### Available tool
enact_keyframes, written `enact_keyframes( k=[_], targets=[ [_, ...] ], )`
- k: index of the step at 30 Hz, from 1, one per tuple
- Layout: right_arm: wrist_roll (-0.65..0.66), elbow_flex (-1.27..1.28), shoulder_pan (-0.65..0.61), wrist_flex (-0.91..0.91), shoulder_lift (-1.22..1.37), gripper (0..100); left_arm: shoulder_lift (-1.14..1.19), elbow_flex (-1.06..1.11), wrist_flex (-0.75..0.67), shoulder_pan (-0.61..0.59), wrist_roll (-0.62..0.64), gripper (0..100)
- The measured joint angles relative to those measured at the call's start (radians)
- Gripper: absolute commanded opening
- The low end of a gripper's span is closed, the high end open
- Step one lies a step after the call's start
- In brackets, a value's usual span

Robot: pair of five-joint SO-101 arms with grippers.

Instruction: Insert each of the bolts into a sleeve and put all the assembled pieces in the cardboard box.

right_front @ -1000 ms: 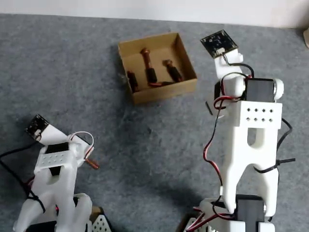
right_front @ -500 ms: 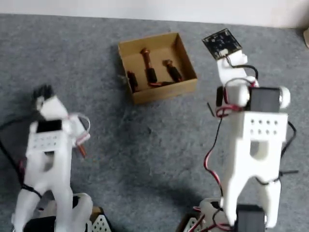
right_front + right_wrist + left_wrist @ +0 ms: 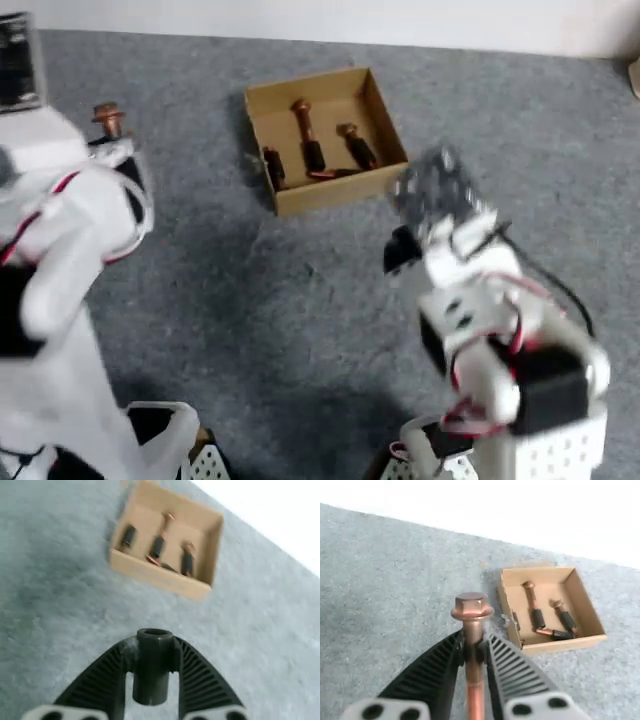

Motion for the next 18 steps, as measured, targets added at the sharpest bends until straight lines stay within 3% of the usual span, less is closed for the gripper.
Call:
enact_keyframes(
  k=[5, 9, 14, 18],
  targets=[
    [-0.021, 0.354, -0.097, -0.193, -0.336, 0.5, -0.155, -0.052, 0.035, 0.009, -0.089, 0],
    [-0.025, 0.609, -0.121, -0.31, -0.638, 0.5, -0.345, -0.032, 0.035, 0.084, -0.13, 0],
    [-0.025, 0.819, -0.153, -0.404, -0.769, 0.5, -0.526, 0.253, 0.018, 0.107, -0.126, 0],
    [-0.034, 0.893, -0.235, -0.5, -0.773, 0.5, -0.641, 0.591, -0.199, 0.169, -0.075, 0]
  ],
)
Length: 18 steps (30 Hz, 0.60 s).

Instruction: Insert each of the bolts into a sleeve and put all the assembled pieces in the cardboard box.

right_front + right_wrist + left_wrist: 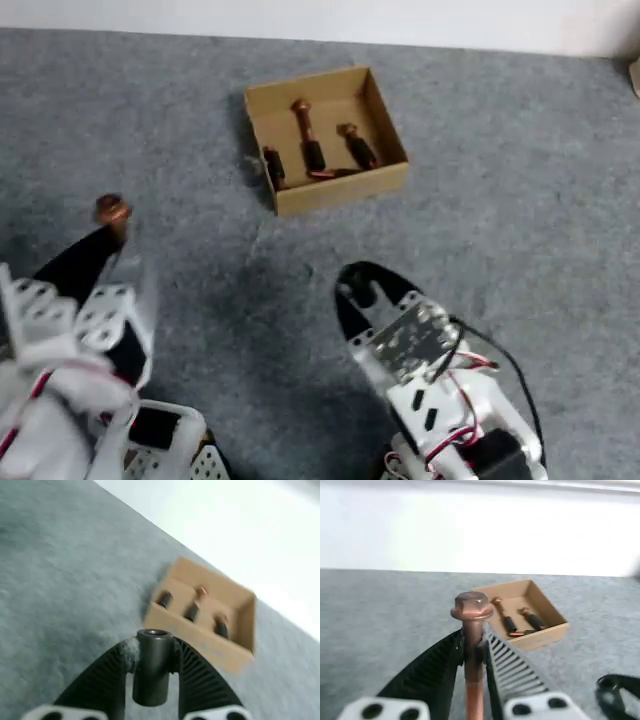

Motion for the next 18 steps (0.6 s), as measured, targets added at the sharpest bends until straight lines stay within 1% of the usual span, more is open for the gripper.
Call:
enact_keyframes(
  k=[3, 6, 11, 15, 18],
  targets=[
    [-0.052, 0.021, -0.064, -0.077, -0.008, 0.5, -0.114, 0.258, -0.218, 0.081, 0.006, 0],
    [-0.094, 0.038, -0.103, -0.126, -0.006, 0.5, -0.232, 0.505, -0.433, 0.18, 0.008, 0],
    [-0.11, 0.104, -0.121, -0.135, -0.026, 0.5, -0.456, 0.833, -0.697, 0.321, 0.034, 0],
    [-0.114, 0.15, -0.123, -0.135, -0.031, 0.5, -0.588, 1.005, -0.844, 0.362, 0.173, 1],
    [-0.114, 0.186, -0.124, -0.141, -0.031, 0.5, -0.615, 1.046, -0.933, 0.364, 0.267, 1]
  ],
)
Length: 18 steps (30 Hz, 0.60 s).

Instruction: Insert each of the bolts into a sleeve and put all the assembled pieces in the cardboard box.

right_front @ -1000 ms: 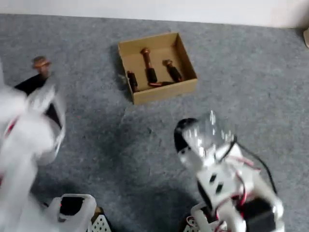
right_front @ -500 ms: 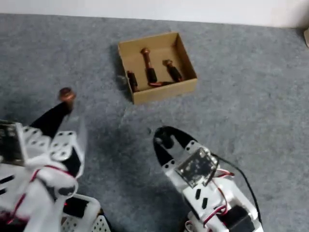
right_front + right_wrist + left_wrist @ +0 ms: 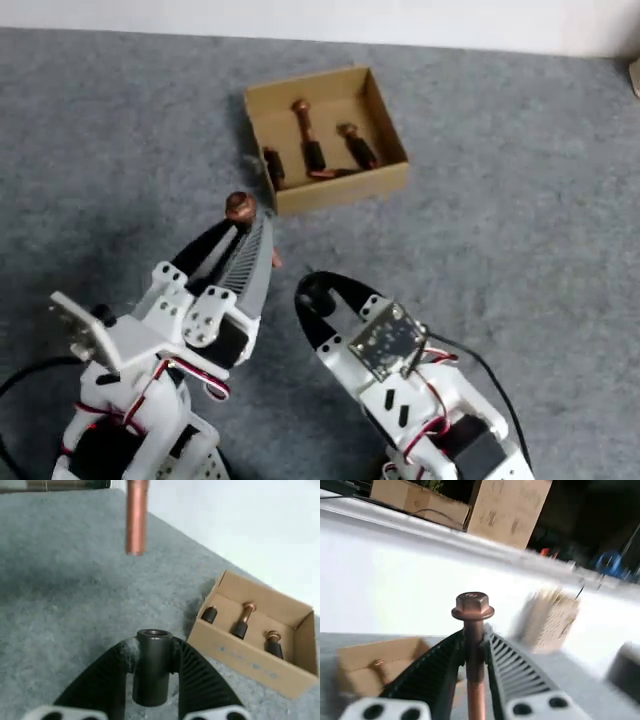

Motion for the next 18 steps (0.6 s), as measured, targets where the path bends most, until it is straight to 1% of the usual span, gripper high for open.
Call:
enact_keyframes(
  k=[3, 6, 12, 18],
  targets=[
    [0.0, 0.034, 0.0, -0.038, 0.0, 0.5, -0.002, 0.002, -0.029, 0.012, 0.023, 1],
    [0.0, 0.043, -0.002, -0.06, 0.0, 0.5, -0.002, 0.02, -0.034, 0.06, 0.028, 1],
    [0.0, 0.043, -0.002, -0.066, 0.0, 0.5, -0.002, 0.133, -0.034, 0.138, 0.028, 1],
    [0.0, 0.043, 0.005, -0.066, 0.0, 0.5, -0.002, 0.207, -0.034, 0.153, 0.032, 1]
  ],
)
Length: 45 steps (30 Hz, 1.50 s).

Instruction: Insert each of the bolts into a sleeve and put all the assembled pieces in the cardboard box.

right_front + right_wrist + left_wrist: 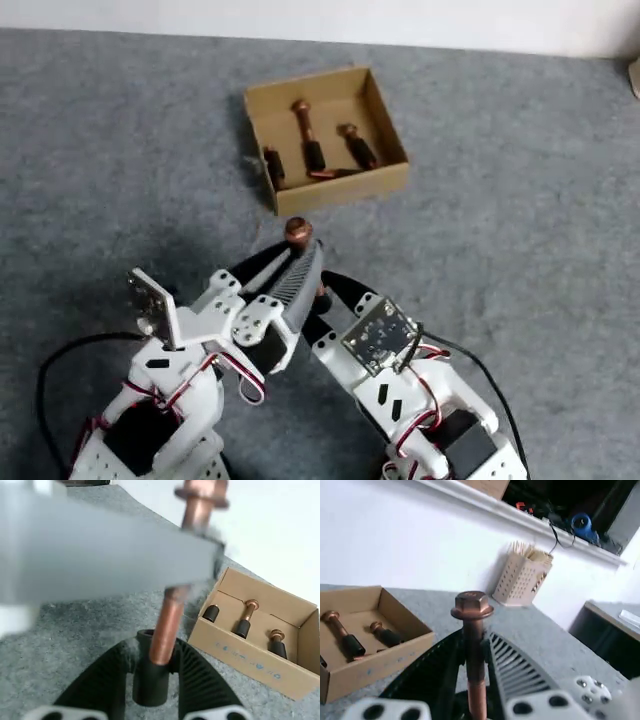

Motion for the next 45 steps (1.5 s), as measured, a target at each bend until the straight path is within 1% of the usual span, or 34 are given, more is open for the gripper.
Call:
enact_keyframes(
  k=[6, 8, 11, 14, 17, 24, 28, 32, 39, 45],
  targets=[
    [0.0, 0.0, 0.04, 0.0, 0.002, 0.5, 0.0, 0.015, -0.006, 0.0, 0.0, 1],
    [0.0, 0.0, 0.04, 0.0, 0.002, 0.5, 0.0, 0.015, -0.04, -0.005, 0.0, 1],
    [0.0, 0.0, 0.04, 0.0, 0.002, 0.5, 0.0, 0.015, -0.118, -0.044, 0.0, 1],
    [0.0, 0.0, 0.04, 0.0, 0.002, 0.5, 0.0, 0.043, -0.163, -0.095, 0.052, 1],
    [0.0, 0.0, 0.04, 0.0, 0.002, 0.5, 0.0, 0.077, -0.176, -0.11, 0.083, 1],
    [0.0, 0.0, 0.041, 0.0, 0.002, 0.5, 0.0, 0.158, -0.19, -0.11, 0.097, 1],
    [0.0, -0.002, 0.046, -0.002, 0.0, 0.5, 0.0, 0.195, -0.19, -0.058, 0.095, 1],
    [0.0, -0.002, 0.046, -0.002, 0.0, 0.5, 0.0, 0.196, -0.19, -0.054, 0.095, 1],
    [0.0, -0.005, 0.046, -0.003, -0.012, 0.5, 0.002, 0.118, -0.19, -0.055, 0.094, 1],
    [0.0, 0.0, 0.052, -0.008, 0.0, 0.5, 0.0, 0.058, -0.19, -0.103, 0.095, 1]
  ],
)
